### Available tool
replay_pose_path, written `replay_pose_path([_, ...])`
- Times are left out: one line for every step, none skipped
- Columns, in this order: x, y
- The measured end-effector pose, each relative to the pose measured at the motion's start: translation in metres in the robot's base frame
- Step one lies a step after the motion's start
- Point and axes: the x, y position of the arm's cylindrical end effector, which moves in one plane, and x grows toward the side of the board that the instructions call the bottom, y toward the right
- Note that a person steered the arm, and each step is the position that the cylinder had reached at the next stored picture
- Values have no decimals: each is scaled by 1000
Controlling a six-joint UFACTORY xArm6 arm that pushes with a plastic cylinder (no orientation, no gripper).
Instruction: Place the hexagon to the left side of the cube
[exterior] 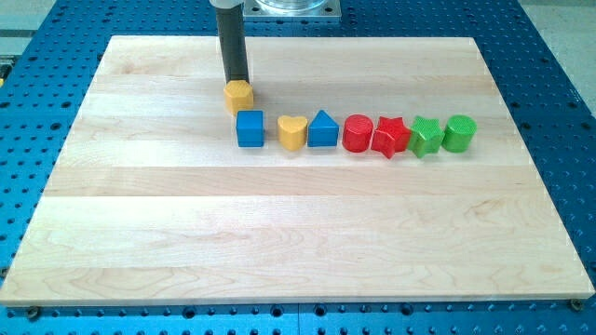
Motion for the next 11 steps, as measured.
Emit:
replay_pose_path([2,42])
replay_pose_path([22,24])
replay_pose_path([18,-7])
replay_pose_path([-5,-8])
replay_pose_path([20,-15])
replay_pose_path([51,-16])
replay_pose_path([34,-20])
replay_pose_path([30,-50])
replay_pose_path([36,-71])
replay_pose_path([57,-57])
replay_pose_path([59,-50])
